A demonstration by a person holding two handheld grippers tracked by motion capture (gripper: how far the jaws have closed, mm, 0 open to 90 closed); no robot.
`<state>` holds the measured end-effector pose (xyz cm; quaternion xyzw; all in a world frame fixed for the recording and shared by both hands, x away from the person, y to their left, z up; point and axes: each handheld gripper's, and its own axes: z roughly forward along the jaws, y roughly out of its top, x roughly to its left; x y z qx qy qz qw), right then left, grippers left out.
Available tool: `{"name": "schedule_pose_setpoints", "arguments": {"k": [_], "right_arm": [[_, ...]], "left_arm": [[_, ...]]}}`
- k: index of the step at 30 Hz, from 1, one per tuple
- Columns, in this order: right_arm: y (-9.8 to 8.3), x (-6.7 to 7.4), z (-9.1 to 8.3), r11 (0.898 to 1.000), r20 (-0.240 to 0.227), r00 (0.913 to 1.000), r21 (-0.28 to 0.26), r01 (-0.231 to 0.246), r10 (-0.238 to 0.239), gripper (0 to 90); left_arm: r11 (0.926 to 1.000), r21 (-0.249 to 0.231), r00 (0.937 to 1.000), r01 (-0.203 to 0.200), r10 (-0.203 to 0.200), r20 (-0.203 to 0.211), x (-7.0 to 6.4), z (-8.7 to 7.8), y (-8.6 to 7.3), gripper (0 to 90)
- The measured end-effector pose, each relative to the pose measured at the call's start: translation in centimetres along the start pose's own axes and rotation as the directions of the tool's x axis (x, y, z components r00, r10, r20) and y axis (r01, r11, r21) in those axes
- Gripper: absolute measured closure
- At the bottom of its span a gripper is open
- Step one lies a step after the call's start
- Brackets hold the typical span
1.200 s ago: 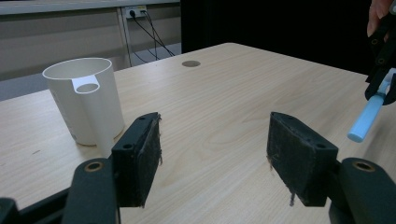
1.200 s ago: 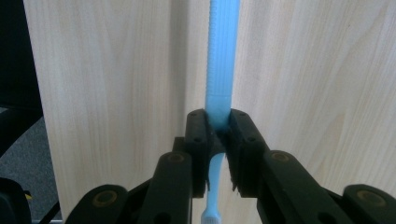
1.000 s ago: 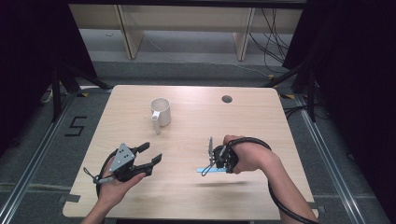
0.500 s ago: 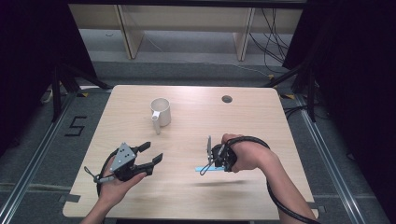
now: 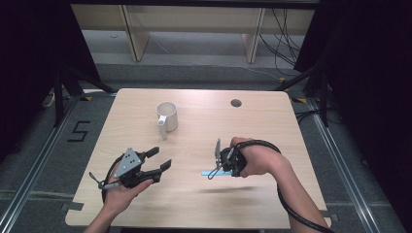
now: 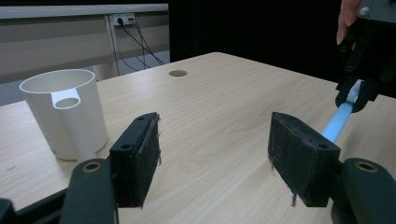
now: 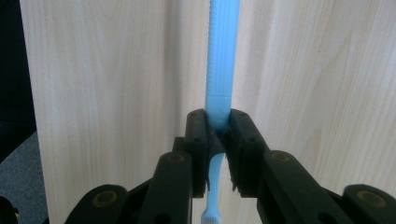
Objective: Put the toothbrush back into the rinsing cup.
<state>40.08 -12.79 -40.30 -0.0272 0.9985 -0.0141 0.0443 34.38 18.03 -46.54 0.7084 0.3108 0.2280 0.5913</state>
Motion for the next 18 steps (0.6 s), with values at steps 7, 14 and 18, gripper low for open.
{"name": "schedule_pose_setpoints", "arguments": {"k": [7,14,18], "right_arm": [[0.2,0.0,-0.2,1.000,0.003,1.0000,0.000,-0.004,0.004,79.5],[0.8,-0.1,-0.3,1.000,-0.001,0.9999,0.002,0.010,-0.010,79.5],[1.3,-0.2,-0.2,1.000,-0.005,0.9999,-0.003,0.015,-0.015,79.5]], "left_arm": [[0.9998,0.017,0.9995,-0.010,0.010,0.029,-0.3,0.4,-0.2,34.3],[0.9992,0.034,0.9971,-0.023,0.021,0.073,-1.0,1.0,0.2,35.4],[0.9971,0.060,0.9922,-0.046,0.039,0.119,-1.6,1.7,0.4,36.7]]}}
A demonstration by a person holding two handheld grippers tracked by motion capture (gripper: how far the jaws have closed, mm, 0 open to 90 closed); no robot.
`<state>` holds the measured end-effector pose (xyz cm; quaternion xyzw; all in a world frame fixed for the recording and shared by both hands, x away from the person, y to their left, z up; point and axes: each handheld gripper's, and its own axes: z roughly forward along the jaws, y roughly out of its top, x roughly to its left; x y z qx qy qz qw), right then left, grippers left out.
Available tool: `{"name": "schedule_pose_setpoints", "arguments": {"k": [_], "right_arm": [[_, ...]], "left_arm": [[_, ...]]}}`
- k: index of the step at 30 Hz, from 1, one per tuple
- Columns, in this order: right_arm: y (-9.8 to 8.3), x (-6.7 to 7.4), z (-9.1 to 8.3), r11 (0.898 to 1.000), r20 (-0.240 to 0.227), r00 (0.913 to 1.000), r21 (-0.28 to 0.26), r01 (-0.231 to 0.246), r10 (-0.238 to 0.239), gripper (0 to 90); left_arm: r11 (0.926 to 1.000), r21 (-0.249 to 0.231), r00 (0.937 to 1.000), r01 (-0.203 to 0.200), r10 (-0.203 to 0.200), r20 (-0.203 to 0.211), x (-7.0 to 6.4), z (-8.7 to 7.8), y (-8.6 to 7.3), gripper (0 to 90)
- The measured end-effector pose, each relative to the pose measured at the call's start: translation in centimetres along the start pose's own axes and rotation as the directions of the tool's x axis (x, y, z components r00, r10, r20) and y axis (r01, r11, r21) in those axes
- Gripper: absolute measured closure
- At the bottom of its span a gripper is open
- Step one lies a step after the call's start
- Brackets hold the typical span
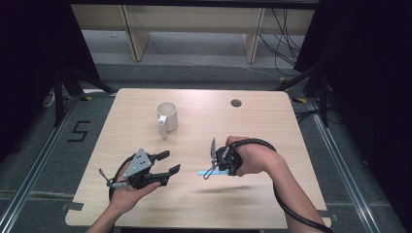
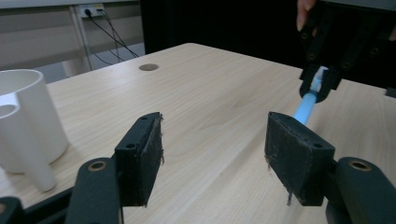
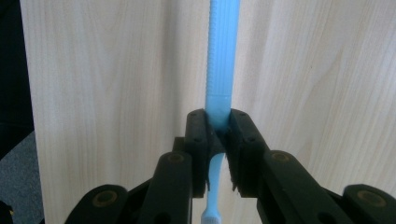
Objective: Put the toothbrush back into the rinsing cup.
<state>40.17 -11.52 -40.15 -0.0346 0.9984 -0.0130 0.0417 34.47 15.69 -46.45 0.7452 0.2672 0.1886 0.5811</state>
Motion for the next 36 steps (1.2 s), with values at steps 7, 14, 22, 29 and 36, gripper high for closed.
{"name": "schedule_pose_setpoints", "arguments": {"k": [7,14,22,29,36], "right_arm": [[0.5,-0.1,0.0,1.000,-0.004,1.0000,0.003,0.005,-0.005,79.5],[1.0,-0.3,0.0,1.000,-0.001,0.9997,-0.001,0.026,-0.026,79.5],[1.8,-0.3,-0.1,0.999,-0.004,0.9992,-0.003,0.040,-0.041,79.5],[2.3,-0.3,-0.1,0.999,-0.004,0.9986,-0.001,0.053,-0.053,79.5],[2.6,-0.4,-0.2,0.998,-0.003,0.9981,0.001,0.061,-0.061,79.6]], "left_arm": [[0.9991,0.037,0.9982,-0.020,0.018,0.058,-0.6,1.2,0.1,37.8],[0.9971,0.063,0.9948,-0.044,0.038,0.094,-1.2,2.0,0.2,38.1],[0.9945,0.076,0.9889,-0.072,0.062,0.136,-1.8,3.2,0.3,38.4],[0.9896,0.109,0.9855,-0.094,0.077,0.151,-2.0,4.0,0.5,38.6],[0.9869,0.125,0.9813,-0.103,0.080,0.175,-2.2,5.0,0.4,40.5]]}}
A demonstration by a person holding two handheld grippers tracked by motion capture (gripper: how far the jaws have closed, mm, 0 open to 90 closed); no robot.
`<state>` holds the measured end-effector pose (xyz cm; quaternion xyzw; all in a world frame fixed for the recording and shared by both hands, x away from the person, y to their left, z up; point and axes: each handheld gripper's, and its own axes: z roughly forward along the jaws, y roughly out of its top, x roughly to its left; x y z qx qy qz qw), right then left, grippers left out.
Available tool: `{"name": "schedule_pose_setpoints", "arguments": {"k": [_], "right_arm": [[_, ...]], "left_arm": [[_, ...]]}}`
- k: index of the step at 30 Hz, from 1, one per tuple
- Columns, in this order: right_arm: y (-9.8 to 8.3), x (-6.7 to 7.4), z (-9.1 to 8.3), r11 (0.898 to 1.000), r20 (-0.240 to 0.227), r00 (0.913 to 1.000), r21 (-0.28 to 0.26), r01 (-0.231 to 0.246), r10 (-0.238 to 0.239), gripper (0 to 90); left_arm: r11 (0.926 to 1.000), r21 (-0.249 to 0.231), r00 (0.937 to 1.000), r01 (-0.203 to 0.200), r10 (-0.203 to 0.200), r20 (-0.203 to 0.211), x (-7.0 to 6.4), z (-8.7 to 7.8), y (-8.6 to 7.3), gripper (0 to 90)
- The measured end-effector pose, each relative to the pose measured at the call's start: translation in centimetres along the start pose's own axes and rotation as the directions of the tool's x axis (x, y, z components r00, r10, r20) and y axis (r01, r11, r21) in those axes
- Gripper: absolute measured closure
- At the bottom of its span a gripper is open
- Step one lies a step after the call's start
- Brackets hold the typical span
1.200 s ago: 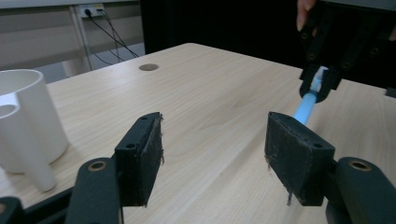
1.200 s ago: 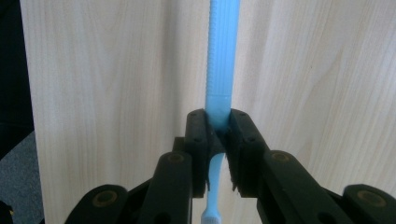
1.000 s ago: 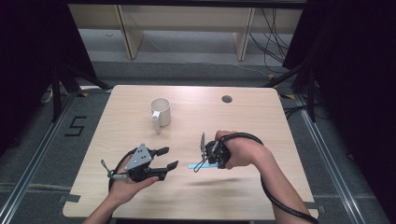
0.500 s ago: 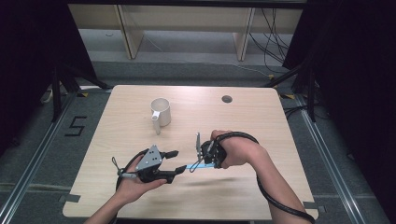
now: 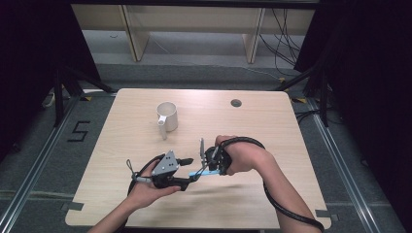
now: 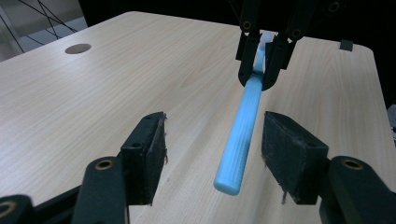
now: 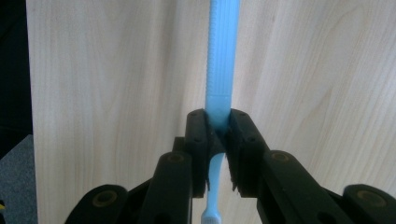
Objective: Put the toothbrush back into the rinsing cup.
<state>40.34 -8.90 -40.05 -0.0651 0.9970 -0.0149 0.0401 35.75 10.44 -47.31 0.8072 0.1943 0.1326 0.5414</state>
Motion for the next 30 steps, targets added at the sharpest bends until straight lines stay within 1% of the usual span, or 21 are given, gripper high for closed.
{"name": "schedule_pose_setpoints", "arguments": {"k": [1,2,3,4,5,6,7,9,12,13,14,15,16,19,21,23,24,25,26,28,30], "right_arm": [[0.0,0.0,0.1,1.000,-0.001,1.0000,-0.012,0.001,-0.001,79.5],[0.0,0.0,0.0,1.000,0.000,1.0000,0.001,0.001,-0.001,79.5],[0.0,0.1,0.0,1.000,0.000,1.0000,-0.004,0.000,0.000,79.5],[0.0,0.1,0.0,1.000,0.000,1.0000,-0.004,0.000,0.000,79.5],[0.0,0.1,0.0,1.000,0.000,1.0000,-0.003,0.000,0.000,79.6],[0.0,0.0,0.0,1.000,0.002,1.0000,-0.007,0.004,-0.004,79.5],[0.1,0.1,0.0,1.000,0.002,1.0000,-0.006,0.003,-0.003,79.5],[0.1,0.1,-0.1,1.000,0.006,1.0000,-0.010,0.006,-0.006,79.5],[0.1,0.0,0.0,0.999,0.014,0.9995,-0.021,0.027,-0.027,79.6],[0.2,0.2,-0.2,1.000,-0.003,0.9999,-0.010,-0.013,0.012,79.6],[0.2,0.3,-0.1,1.000,-0.007,0.9998,-0.024,-0.018,0.018,79.5],[0.1,0.2,-0.1,1.000,0.004,1.0000,-0.020,0.005,-0.005,79.6],[0.2,0.2,-0.3,1.000,0.007,1.0000,-0.007,0.002,-0.002,79.6],[0.2,0.1,-0.2,1.000,0.008,1.0000,-0.012,0.003,-0.003,79.6],[0.2,0.1,-0.1,1.000,0.010,0.9999,-0.014,0.009,-0.009,79.6],[0.3,0.1,-0.1,1.000,0.010,0.9998,-0.015,0.015,-0.015,79.6],[0.3,0.0,-0.1,0.999,0.012,0.9995,-0.018,0.029,-0.028,79.6],[0.3,0.1,-0.1,1.000,0.010,0.9998,-0.014,0.015,-0.015,79.5],[0.3,0.0,0.0,0.999,0.012,0.9995,-0.022,0.029,-0.029,79.6],[0.3,0.1,0.0,1.000,0.009,0.9997,-0.016,0.024,-0.024,79.6],[0.3,0.1,0.1,0.999,0.009,0.9997,-0.021,0.024,-0.024,79.5]], "left_arm": [[1.0000,0.000,1.0000,0.003,-0.003,0.008,0.0,0.1,0.0,41.1],[0.9999,0.015,1.0000,-0.005,0.005,0.005,0.0,0.1,0.0,42.5],[0.9998,0.018,0.9999,0.004,-0.004,0.013,0.0,0.3,-0.1,43.3],[0.9998,0.018,0.9999,0.004,-0.004,0.013,0.0,0.3,-0.1,44.2],[0.9999,0.012,0.9996,0.006,-0.007,0.027,0.1,0.5,-0.1,44.2],[0.9997,0.025,0.9997,0.006,-0.007,0.024,0.0,0.5,-0.1,44.6],[0.9997,0.022,0.9996,0.006,-0.007,0.028,0.0,0.6,-0.1,44.9],[0.9994,0.034,0.9995,0.006,-0.007,0.029,0.0,0.7,-0.2,46.0],[0.9995,0.032,0.9995,0.009,-0.010,0.031,0.1,0.8,-0.2,47.5],[0.9992,0.039,0.9995,0.007,-0.009,0.030,0.1,0.9,-0.3,48.1],[0.9991,0.041,0.9994,0.010,-0.011,0.033,0.1,0.9,-0.3,48.6],[0.9993,0.036,0.9990,0.011,-0.012,0.043,0.1,1.0,-0.4,49.1],[0.9989,0.047,0.9993,0.005,-0.007,0.038,0.0,1.0,-0.4,50.1],[0.9990,0.045,0.9984,0.007,-0.009,0.057,0.0,1.2,-0.4,53.0],[0.9986,0.054,0.9985,0.003,-0.006,0.054,0.0,1.2,-0.4,54.3],[0.9987,0.052,0.9982,0.003,-0.006,0.060,-0.1,1.3,-0.4,55.7],[0.9987,0.050,0.9980,0.003,-0.006,0.063,-0.1,1.3,-0.4,56.2],[0.9988,0.048,0.9977,0.004,-0.008,0.067,-0.1,1.3,-0.4,56.7],[0.9989,0.047,0.9975,0.005,-0.008,0.070,-0.1,1.3,-0.4,57.3],[0.9990,0.044,0.9973,0.001,-0.004,0.073,-0.2,1.4,-0.3,59.2],[0.9992,0.041,0.9961,-0.005,0.001,0.088,-0.2,1.4,-0.3,62.4]]}}
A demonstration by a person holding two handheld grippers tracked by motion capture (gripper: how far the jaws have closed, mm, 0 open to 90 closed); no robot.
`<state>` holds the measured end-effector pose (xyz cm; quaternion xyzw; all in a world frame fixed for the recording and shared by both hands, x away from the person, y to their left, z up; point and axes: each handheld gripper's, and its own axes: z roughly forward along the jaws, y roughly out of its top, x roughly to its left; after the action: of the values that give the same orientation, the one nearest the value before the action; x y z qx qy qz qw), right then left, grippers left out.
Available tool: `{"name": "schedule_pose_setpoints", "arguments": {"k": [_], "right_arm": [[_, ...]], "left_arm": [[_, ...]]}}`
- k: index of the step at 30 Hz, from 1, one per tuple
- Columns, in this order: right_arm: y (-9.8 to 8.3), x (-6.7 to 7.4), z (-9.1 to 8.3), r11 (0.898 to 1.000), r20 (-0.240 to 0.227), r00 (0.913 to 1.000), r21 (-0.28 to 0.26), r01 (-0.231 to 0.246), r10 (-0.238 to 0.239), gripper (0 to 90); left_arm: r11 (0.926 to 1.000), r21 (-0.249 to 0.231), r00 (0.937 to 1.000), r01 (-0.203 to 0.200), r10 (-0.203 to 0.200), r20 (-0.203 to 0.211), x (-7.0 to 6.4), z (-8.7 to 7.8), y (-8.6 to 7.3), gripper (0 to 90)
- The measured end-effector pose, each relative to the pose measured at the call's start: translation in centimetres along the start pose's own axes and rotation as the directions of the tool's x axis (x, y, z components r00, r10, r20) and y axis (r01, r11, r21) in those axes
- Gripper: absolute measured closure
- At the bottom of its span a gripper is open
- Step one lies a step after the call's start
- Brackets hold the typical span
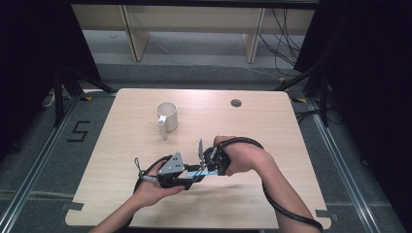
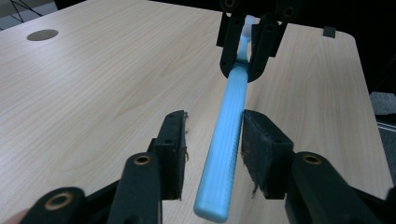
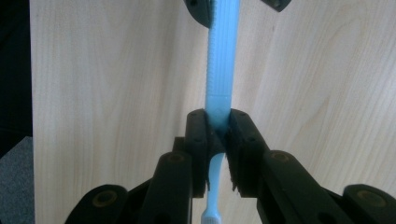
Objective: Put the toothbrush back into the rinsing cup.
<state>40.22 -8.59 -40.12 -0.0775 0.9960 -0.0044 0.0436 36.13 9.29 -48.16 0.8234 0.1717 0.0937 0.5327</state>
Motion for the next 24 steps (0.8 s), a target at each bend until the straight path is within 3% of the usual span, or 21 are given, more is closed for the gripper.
{"name": "schedule_pose_setpoints", "arguments": {"k": [6,14,19,24], "right_arm": [[-0.05,0.05,0.04,1.000,0.000,1.0000,-0.012,-0.004,0.004,79.6],[0.07,0.04,-0.06,1.000,0.006,1.0000,0.007,-0.005,0.005,79.1],[0.03,-0.05,-0.05,1.000,0.022,0.9997,0.010,0.012,-0.012,77.8],[0.06,-0.13,-0.30,0.999,0.040,0.9982,0.022,0.043,-0.044,77.6]], "left_arm": [[0.9995,0.010,0.9996,-0.030,0.030,0.001,-0.06,-0.12,0.06,67.8],[0.9992,0.005,0.9988,-0.039,0.039,0.028,-0.06,-0.16,0.04,71.9],[0.9994,-0.011,0.9980,-0.032,0.033,0.054,-0.11,-0.25,0.08,76.4],[0.9995,-0.008,0.9980,-0.030,0.031,0.055,-0.22,-0.33,0.14,77.7]]}}
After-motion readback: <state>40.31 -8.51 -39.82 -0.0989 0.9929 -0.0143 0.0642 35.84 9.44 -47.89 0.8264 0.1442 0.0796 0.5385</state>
